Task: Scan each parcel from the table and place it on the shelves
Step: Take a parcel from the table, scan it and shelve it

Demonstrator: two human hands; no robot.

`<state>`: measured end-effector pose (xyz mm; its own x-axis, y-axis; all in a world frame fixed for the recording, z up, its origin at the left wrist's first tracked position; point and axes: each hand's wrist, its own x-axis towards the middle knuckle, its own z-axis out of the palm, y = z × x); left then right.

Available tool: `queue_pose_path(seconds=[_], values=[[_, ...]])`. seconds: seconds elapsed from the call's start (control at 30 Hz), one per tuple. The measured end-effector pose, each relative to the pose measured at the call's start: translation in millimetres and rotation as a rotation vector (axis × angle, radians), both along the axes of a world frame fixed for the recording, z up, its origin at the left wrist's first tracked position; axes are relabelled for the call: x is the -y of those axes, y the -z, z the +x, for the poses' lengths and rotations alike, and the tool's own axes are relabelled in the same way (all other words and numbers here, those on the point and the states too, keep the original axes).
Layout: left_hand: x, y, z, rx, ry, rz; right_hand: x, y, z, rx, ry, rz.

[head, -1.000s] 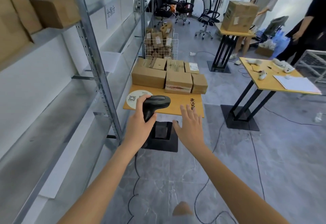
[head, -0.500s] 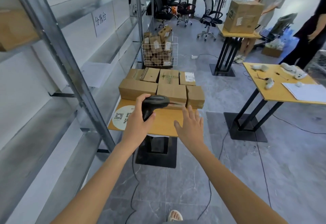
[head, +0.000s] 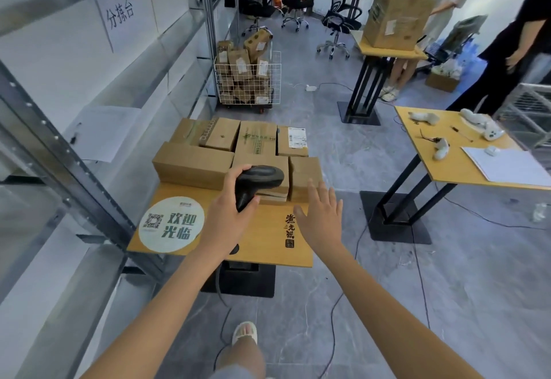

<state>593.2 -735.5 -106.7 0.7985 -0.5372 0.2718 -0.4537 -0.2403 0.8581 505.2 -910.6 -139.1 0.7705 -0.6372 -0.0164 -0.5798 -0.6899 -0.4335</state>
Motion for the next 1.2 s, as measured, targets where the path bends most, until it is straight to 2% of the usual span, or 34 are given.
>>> queue_pose_path(seconds=[0.53,0.9,1.2], values=[[78.9,40.4,126.7,-0.172,-0.033,0.028,101.8,54.2,140.4,-0.192,0.105,0.090],[99.8,62.4,142.3,-0.333,-0.168,0.084,158.0,125.3,199.5,-0.382,0.136,0.155],[102.0,77.8,129.6,-0.386,-0.303,0.110,170.8,157.7,207.6,-0.486,0.093,0.068]])
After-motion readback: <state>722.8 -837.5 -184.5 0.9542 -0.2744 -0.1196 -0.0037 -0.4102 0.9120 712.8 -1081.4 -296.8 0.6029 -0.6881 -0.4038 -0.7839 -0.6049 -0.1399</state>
